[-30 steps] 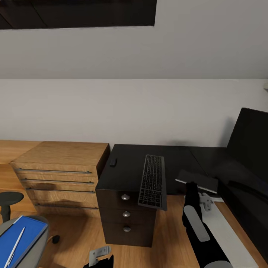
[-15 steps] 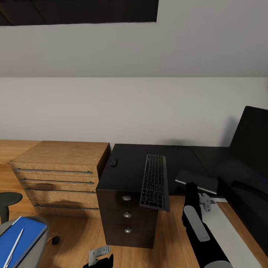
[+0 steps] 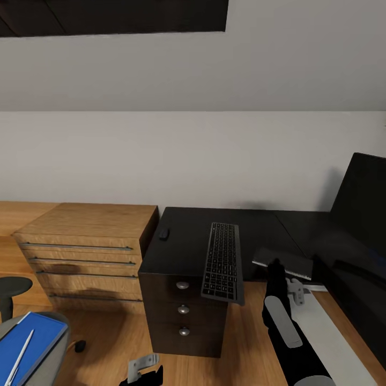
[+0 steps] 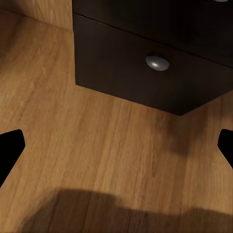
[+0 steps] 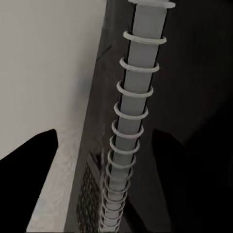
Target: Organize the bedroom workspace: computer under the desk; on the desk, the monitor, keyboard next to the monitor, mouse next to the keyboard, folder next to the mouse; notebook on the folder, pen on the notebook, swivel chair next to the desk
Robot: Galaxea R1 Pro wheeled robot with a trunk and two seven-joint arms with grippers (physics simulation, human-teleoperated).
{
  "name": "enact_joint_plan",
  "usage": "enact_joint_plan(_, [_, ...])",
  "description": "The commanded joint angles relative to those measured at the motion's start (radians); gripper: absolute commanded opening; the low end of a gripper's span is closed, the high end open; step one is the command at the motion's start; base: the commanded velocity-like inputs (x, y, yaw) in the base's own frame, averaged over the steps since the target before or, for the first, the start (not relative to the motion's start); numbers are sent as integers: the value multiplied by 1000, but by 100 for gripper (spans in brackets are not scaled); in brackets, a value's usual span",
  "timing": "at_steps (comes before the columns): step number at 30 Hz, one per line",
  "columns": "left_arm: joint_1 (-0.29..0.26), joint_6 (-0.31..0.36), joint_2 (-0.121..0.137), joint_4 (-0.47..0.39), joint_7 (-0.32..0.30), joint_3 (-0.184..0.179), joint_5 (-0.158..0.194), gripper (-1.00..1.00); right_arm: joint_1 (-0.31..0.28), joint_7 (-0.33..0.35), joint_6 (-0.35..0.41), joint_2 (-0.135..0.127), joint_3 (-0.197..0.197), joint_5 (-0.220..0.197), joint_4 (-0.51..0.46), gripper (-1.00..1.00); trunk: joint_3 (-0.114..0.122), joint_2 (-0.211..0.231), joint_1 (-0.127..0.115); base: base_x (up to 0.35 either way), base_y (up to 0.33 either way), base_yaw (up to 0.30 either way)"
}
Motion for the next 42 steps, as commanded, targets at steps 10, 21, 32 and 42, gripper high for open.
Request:
enact_joint_plan(10, [-1, 3, 2, -2, 8, -2, 5, 100, -1, -6, -2, -1, 0, -4, -2, 100, -1, -1, 0, 0, 0, 0])
enact_joint_plan(21, [-1, 2, 5, -1, 4, -2, 4, 100, -1, -6, -2, -2, 0, -4, -2, 100, -1, -1, 0, 0, 0, 0])
enact_joint_plan(32, [-1, 1, 7, -1, 1, -3, 5, 100, -1, -6, -1, -2, 0, -4, -2, 100, -1, -1, 0, -156, 0, 0])
enact_joint_plan(42, [-1, 1, 7, 0, 1, -4, 5, 100, -1, -6, -1, -3, 0, -4, -2, 100, -1, -1, 0, -14, 0, 0])
